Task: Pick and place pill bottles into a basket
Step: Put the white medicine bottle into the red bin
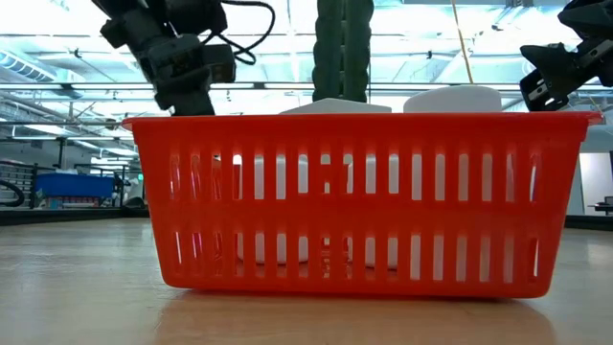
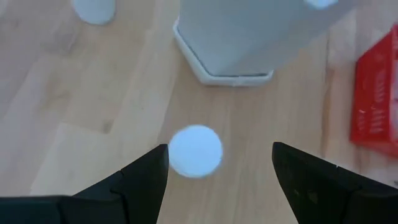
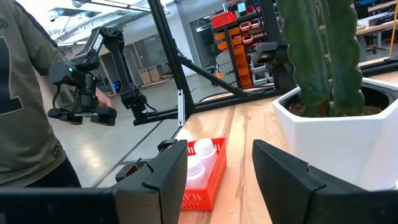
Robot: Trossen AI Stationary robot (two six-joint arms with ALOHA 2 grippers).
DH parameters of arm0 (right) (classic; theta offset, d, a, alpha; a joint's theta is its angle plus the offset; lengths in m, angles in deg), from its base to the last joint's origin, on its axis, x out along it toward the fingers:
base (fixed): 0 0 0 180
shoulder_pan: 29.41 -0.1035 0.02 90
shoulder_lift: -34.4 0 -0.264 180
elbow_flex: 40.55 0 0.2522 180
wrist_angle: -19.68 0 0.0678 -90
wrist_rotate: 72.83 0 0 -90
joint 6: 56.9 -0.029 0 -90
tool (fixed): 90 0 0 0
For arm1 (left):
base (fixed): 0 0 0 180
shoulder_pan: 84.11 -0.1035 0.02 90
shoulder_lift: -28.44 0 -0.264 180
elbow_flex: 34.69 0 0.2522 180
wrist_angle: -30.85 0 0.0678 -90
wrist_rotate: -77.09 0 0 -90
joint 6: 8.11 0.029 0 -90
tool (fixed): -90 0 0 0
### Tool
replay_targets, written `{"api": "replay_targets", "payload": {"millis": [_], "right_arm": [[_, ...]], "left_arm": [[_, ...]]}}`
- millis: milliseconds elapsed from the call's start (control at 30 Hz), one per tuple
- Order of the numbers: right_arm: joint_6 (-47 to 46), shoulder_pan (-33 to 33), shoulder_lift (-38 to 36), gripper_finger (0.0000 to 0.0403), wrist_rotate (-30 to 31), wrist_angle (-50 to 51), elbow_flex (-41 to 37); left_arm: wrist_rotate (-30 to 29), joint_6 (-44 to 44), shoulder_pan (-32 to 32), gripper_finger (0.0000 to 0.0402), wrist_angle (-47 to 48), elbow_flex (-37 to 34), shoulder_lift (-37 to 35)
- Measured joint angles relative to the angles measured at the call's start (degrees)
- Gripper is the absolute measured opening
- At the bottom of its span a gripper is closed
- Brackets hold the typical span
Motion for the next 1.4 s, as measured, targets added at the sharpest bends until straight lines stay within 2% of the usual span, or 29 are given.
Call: {"api": "replay_targets", "payload": {"millis": [200, 633, 1400], "right_arm": [[0.0, 0.0, 0.0, 0.0175, 0.0, 0.0, 0.0], [0.0, 0.0, 0.0, 0.0175, 0.0, 0.0, 0.0], [0.0, 0.0, 0.0, 0.0175, 0.0, 0.0, 0.0]], "left_arm": [[-1.0, 0.0, 0.0, 0.0292, -3.7, -2.0, 0.0], [-3.5, 0.4, 1.0, 0.0292, -5.8, -3.7, 0.9], [-4.0, -0.8, 1.8, 0.0292, -10.5, -3.6, 8.2]]}}
